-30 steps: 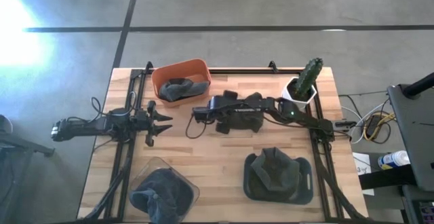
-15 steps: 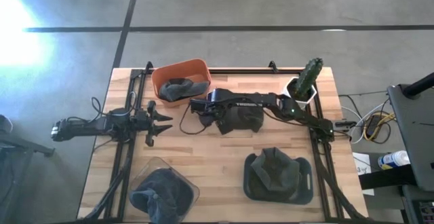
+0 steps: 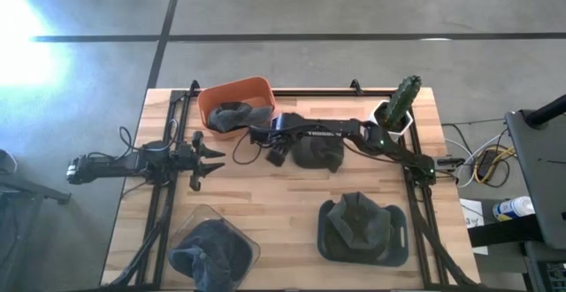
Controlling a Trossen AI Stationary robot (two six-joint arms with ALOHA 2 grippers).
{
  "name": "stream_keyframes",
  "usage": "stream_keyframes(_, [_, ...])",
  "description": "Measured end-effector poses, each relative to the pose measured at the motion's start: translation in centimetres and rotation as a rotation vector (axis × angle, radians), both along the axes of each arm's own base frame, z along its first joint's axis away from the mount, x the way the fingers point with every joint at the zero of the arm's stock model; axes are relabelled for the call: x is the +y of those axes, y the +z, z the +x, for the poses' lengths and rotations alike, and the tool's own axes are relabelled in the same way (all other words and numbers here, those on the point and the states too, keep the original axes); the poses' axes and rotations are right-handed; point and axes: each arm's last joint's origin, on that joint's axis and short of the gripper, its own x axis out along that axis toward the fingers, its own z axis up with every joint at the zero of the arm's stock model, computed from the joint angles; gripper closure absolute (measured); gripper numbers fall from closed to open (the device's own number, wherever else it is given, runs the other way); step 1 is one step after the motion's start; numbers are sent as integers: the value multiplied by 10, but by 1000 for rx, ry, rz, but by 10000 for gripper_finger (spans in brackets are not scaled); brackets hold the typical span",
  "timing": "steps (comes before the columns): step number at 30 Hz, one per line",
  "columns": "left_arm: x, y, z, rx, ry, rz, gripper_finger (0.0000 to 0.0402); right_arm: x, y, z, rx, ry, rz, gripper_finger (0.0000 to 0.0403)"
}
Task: Pick & Place hat
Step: Put the black cap into the orange bin
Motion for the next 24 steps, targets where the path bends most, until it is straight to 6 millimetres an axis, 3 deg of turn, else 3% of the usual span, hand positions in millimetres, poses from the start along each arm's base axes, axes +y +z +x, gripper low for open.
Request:
stream_keyframes(5, [0, 0, 0, 0, -1, 0, 262, 12, -7, 7, -98, -71, 178, 225])
stream_keyframes(10, [0, 0, 0, 0, 0, 0, 262, 27, -9, 10, -117, -80, 170, 225])
stream_keyframes(15, [0, 0, 0, 0, 0, 0, 262, 29, -28, 7, -88, -93, 172, 225])
stream_keyframes(24, [0, 0, 0, 0, 0, 0, 262, 22, -44, -15, 104, -183, -41, 225])
